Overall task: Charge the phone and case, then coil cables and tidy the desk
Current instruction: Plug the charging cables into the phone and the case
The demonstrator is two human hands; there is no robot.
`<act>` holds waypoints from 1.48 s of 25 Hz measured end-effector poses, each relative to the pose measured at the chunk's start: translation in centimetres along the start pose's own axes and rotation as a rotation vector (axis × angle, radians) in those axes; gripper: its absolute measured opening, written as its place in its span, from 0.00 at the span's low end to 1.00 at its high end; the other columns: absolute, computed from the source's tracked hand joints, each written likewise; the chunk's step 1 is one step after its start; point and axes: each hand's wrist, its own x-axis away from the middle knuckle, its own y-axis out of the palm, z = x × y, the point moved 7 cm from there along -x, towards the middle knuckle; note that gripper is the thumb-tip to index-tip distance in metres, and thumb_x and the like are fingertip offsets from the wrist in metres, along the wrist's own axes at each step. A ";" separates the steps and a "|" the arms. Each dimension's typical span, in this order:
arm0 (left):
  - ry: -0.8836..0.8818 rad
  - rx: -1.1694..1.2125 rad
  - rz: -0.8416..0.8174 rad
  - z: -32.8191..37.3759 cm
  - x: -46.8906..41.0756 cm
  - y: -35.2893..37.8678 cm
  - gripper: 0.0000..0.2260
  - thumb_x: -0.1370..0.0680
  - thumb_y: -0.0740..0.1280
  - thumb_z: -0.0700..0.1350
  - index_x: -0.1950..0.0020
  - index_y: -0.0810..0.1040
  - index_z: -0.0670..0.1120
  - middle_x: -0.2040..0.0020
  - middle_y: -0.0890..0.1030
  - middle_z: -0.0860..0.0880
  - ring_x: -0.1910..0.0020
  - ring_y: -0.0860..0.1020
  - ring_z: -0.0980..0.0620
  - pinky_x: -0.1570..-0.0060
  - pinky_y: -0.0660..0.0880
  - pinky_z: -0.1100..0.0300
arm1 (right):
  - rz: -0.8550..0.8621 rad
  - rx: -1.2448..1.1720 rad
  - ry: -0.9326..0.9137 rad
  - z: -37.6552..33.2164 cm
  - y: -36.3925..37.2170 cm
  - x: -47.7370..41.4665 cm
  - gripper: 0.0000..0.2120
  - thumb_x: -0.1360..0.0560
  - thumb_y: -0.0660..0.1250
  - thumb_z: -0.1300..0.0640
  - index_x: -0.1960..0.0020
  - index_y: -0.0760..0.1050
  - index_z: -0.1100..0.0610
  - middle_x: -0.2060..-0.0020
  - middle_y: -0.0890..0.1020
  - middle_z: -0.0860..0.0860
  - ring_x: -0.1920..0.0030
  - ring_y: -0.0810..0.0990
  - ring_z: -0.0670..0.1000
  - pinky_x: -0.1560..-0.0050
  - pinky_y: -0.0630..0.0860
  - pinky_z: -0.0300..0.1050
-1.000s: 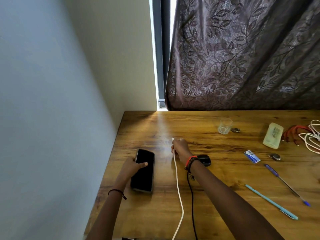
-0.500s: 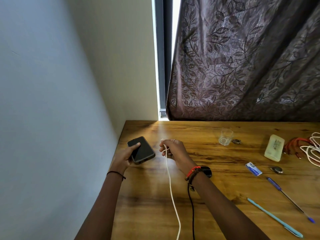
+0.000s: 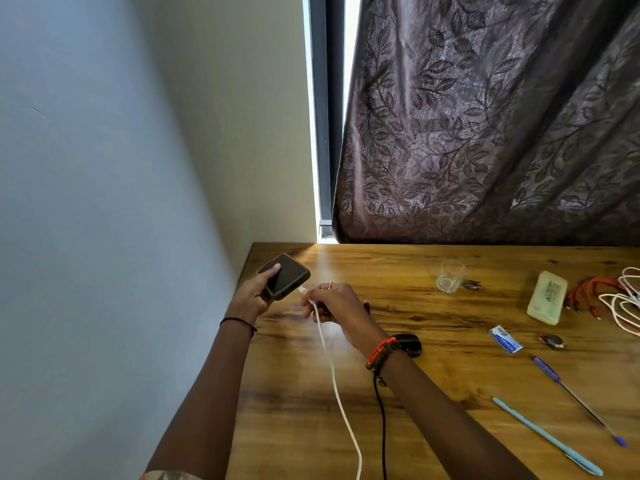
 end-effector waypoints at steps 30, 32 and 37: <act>0.161 0.005 0.010 -0.7 1.9 2.4 0.22 0.26 0.70 0.39 0.35 0.67 0.37 0.40 0.75 0.38 0.40 0.75 0.41 0.50 0.76 0.52 | 0.108 0.028 -0.034 0.3 -1.9 0.9 0.10 0.24 0.64 0.59 0.52 0.79 0.65 0.68 0.82 0.53 0.73 0.78 0.40 0.61 0.74 0.38; 0.168 -0.011 0.007 -0.7 2.1 2.6 0.22 0.26 0.70 0.40 0.35 0.68 0.36 0.41 0.76 0.38 0.42 0.76 0.42 0.51 0.76 0.53 | 0.109 0.080 -0.046 0.0 -1.9 1.2 0.10 0.23 0.64 0.58 0.52 0.79 0.65 0.68 0.82 0.52 0.75 0.77 0.39 0.65 0.72 0.35; 0.212 -0.100 0.008 -0.6 2.1 2.6 0.22 0.26 0.70 0.42 0.36 0.69 0.36 0.42 0.76 0.39 0.47 0.76 0.44 0.47 0.76 0.52 | 0.116 0.194 -0.054 -0.3 -1.9 1.1 0.09 0.24 0.64 0.60 0.51 0.79 0.65 0.68 0.82 0.51 0.74 0.78 0.38 0.69 0.70 0.33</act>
